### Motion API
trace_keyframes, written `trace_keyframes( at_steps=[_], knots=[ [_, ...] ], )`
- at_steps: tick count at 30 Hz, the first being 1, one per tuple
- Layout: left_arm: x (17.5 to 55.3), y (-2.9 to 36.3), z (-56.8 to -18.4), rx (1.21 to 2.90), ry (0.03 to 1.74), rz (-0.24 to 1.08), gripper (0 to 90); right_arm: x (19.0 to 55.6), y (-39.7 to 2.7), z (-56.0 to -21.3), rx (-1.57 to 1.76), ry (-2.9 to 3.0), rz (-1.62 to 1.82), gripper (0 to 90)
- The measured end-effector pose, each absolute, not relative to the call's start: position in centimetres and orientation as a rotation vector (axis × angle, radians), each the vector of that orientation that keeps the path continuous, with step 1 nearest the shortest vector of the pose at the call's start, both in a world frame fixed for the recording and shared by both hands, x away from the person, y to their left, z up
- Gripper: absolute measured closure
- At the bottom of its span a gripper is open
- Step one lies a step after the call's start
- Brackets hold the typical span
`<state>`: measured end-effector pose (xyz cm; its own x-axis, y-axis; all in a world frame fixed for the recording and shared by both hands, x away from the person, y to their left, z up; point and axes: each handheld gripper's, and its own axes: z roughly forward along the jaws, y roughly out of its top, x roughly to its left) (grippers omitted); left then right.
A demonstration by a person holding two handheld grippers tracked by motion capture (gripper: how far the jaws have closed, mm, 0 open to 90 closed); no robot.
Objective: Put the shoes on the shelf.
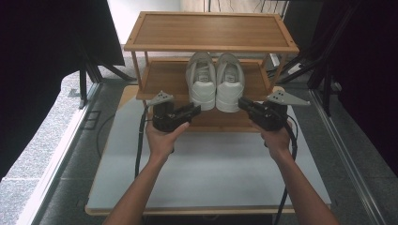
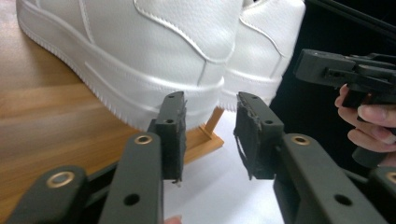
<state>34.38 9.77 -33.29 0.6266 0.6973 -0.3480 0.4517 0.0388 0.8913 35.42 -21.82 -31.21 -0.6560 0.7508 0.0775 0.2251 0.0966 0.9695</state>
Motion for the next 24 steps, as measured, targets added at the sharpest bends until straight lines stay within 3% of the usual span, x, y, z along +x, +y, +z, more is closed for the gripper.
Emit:
trace_keyframes(
  at_steps=[9,24],
  knots=[
    [31.0,12.1,-35.2,1.609,0.984,0.192,51.5,31.8,-23.0,-33.6,0.921,1.943,1.618,69.1],
    [26.5,16.0,-40.2,1.628,1.032,0.252,48.7,27.2,-28.6,-39.5,0.997,1.884,1.597,59.7]
  ],
)
